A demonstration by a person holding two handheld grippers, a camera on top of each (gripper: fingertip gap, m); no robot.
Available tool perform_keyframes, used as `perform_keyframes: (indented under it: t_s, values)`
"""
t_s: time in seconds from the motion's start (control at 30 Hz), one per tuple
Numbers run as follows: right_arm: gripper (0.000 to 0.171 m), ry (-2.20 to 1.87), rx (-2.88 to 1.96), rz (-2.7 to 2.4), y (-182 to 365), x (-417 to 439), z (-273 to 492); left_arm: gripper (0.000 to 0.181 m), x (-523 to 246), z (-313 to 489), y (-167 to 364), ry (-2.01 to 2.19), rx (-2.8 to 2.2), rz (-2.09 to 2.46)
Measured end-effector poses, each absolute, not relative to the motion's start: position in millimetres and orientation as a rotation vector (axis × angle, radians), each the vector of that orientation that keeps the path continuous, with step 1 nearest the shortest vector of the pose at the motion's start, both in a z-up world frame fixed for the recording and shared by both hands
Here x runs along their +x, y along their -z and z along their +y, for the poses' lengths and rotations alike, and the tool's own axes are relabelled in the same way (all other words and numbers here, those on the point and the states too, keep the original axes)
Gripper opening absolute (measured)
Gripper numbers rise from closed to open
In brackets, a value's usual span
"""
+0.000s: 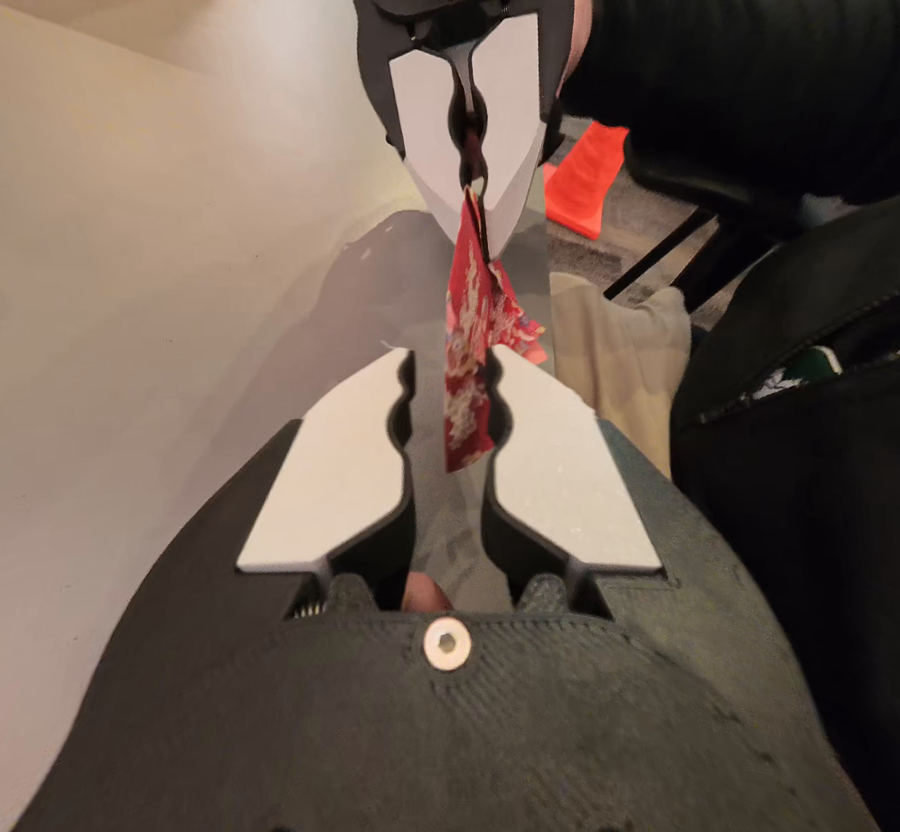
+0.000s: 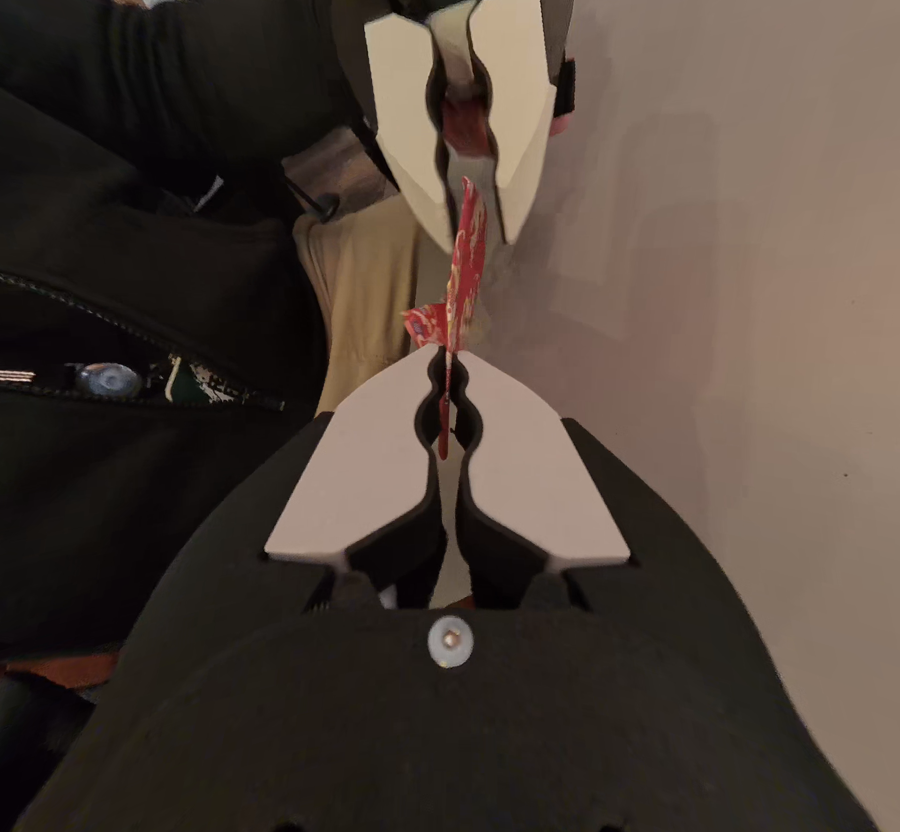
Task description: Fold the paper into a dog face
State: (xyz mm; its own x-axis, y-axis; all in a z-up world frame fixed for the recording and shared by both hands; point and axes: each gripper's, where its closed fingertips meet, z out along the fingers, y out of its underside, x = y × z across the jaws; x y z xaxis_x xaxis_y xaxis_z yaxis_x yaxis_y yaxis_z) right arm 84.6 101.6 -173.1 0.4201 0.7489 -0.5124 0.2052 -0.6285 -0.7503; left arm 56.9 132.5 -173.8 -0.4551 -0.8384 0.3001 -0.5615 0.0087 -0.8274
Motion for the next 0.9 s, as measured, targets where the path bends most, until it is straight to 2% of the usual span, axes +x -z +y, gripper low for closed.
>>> perform_keyframes:
  t_s: [0.07,0.2,0.27,0.4,0.57,0.63,0.7,0.77,0.9]
  values:
    - [0.0,-1.205,-2.037,-0.743,166,90,106,0.035,56,134,170,1.507,-1.469,1.964]
    - [0.0,-1.243,-1.992,-0.636,156,100,112,0.025,59,132,159,1.655,-1.462,1.883]
    - [0.0,-1.254,-1.982,-0.619,154,101,113,0.0,64,134,158,1.632,-1.455,1.85]
    - [0.0,-1.252,-1.979,-0.566,153,106,117,0.0,69,138,157,1.642,-1.489,1.798]
    - [0.017,-1.288,-1.978,-0.456,153,113,125,0.0,73,142,147,1.769,-1.547,1.682]
    - [0.006,-1.295,-1.967,-0.46,151,113,124,0.0,75,144,146,1.813,-1.578,1.646]
    - [0.003,-1.281,-1.967,-0.473,150,112,124,0.007,74,143,146,1.846,-1.58,1.636]
    - [0.003,-1.28,-1.945,-0.453,145,113,126,0.028,75,146,143,1.854,-1.573,1.599]
    - [0.004,-1.32,-1.878,-0.386,133,123,128,0.039,71,150,132,1.896,-1.484,1.546]
